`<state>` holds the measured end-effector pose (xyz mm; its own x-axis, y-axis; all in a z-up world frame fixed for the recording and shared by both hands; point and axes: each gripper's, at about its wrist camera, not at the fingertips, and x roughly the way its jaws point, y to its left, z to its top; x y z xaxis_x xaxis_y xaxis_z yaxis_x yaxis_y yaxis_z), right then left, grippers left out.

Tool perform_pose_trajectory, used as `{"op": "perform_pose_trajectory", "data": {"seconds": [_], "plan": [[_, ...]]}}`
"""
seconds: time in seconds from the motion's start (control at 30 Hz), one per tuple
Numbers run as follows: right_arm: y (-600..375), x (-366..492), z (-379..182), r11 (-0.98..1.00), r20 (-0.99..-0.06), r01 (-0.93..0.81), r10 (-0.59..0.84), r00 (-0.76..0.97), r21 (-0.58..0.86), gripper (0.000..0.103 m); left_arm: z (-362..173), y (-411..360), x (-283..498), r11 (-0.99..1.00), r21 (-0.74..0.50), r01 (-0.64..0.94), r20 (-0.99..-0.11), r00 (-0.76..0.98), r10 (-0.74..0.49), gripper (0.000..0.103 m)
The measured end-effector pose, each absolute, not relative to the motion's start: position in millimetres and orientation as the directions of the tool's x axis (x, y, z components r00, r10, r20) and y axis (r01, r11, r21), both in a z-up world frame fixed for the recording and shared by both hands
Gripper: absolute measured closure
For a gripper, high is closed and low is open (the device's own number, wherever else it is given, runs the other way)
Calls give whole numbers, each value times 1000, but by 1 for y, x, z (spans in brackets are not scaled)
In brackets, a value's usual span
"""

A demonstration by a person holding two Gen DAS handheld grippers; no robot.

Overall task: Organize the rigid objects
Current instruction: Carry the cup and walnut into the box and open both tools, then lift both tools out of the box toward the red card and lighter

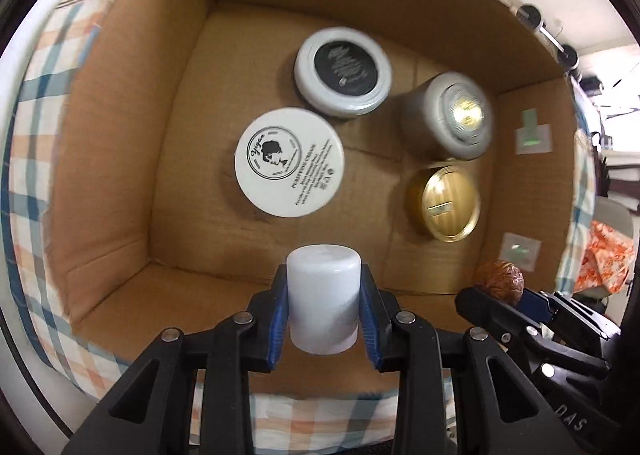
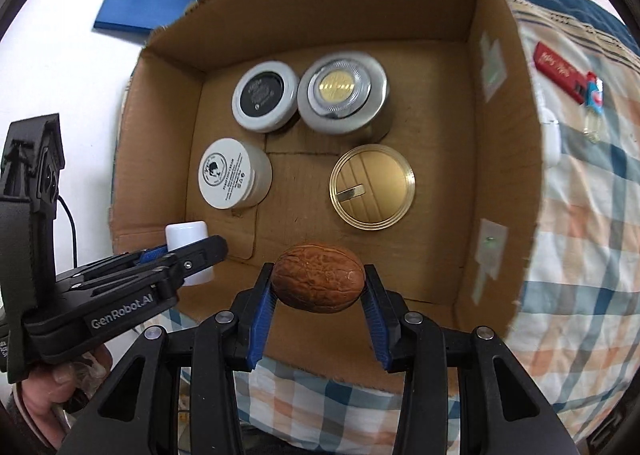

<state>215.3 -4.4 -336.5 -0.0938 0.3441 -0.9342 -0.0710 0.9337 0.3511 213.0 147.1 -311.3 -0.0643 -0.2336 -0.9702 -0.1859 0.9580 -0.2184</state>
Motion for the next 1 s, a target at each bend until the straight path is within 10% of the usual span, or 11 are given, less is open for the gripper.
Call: {"op": "perform_pose_trajectory", "data": {"seconds": [0.43,0.57,0.87,1.0], "plan": [[6,217,-387,955,-940,-10,289,-182,296,58,-354,148,221,950,-227,-215,-950,-168,-265,69],[-1,215,-381,954,-939,4,295,-174,299,40,-342,149,220,949,-227,-220,-949,-170,-266,65],[-19,210,-328,959,-956,-17,280,-89,282,26,-277,150,222,956,-233,-178,-967,-57,-247,34],[-29,212,-304,966,-966,-40,252,-59,255,9,-257,140,222,958,-233,-169,-971,-12,-238,4]]}}
